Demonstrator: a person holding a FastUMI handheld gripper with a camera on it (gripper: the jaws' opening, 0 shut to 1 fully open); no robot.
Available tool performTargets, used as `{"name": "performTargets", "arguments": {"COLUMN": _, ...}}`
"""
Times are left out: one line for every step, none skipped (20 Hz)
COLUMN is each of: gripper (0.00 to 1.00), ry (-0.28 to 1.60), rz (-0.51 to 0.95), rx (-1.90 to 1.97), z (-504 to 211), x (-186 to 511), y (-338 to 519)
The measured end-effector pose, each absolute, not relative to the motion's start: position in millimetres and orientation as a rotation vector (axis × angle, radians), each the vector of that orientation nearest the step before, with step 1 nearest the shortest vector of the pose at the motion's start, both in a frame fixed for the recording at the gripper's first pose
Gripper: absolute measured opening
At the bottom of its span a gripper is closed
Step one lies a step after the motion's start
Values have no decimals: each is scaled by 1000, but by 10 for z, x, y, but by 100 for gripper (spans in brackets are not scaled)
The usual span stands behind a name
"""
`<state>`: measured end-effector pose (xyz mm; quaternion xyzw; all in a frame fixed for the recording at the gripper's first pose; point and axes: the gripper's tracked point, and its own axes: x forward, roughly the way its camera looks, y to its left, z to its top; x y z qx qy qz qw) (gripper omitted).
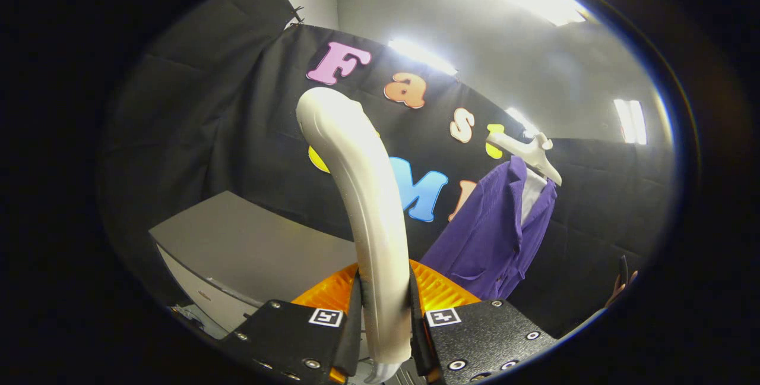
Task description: Iron the clothes twice with a garment steamer, once on the left side and once on the right side.
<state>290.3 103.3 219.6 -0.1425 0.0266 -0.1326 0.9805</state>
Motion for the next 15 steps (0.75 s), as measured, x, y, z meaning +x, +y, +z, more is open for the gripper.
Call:
{"name": "performTargets", "arguments": {"gripper": 36, "ry": 16, "rz": -273, "rx": -275, "z": 2314, "x": 2890, "y": 1032}}
{"name": "performTargets", "arguments": {"gripper": 36, "ry": -8, "rz": -288, "rx": -267, "z": 2378, "x": 2883, "y": 980}}
{"name": "performTargets", "arguments": {"gripper": 36, "ry": -28, "rz": -305, "rx": -261, "z": 2449, "x": 2839, "y": 912}}
{"name": "performTargets", "arguments": {"gripper": 36, "ry": -47, "rz": -315, "rx": -259, "z": 2503, "x": 2815, "y": 863}}
{"name": "performTargets", "arguments": {"gripper": 36, "ry": -60, "rz": -326, "rx": -256, "z": 2564, "x": 2796, "y": 805}}
{"name": "performTargets", "arguments": {"gripper": 36, "ry": -64, "rz": -338, "rx": -258, "z": 2584, "x": 2795, "y": 744}}
{"name": "performTargets", "arguments": {"gripper": 36, "ry": -63, "rz": -350, "rx": -258, "z": 2600, "x": 2791, "y": 681}}
{"name": "performTargets", "arguments": {"gripper": 36, "ry": -58, "rz": -357, "rx": -252, "z": 2585, "x": 2821, "y": 618}}
{"name": "performTargets", "arguments": {"gripper": 36, "ry": -50, "rz": -355, "rx": -242, "z": 2557, "x": 2824, "y": 568}}
{"name": "performTargets", "arguments": {"gripper": 36, "ry": -39, "rz": -349, "rx": -231, "z": 2516, "x": 2844, "y": 521}}
{"name": "performTargets", "arguments": {"gripper": 36, "ry": -28, "rz": -337, "rx": -223, "z": 2467, "x": 2839, "y": 472}}
{"name": "performTargets", "arguments": {"gripper": 36, "ry": -18, "rz": -322, "rx": -212, "z": 2428, "x": 2841, "y": 428}}
{"name": "performTargets", "arguments": {"gripper": 36, "ry": -10, "rz": -305, "rx": -199, "z": 2380, "x": 2824, "y": 384}}
{"name": "performTargets", "arguments": {"gripper": 36, "ry": -1, "rz": -285, "rx": -192, "z": 2363, "x": 2861, "y": 323}}
{"name": "performTargets", "arguments": {"gripper": 36, "ry": 6, "rz": -264, "rx": -188, "z": 2339, "x": 2858, "y": 284}}
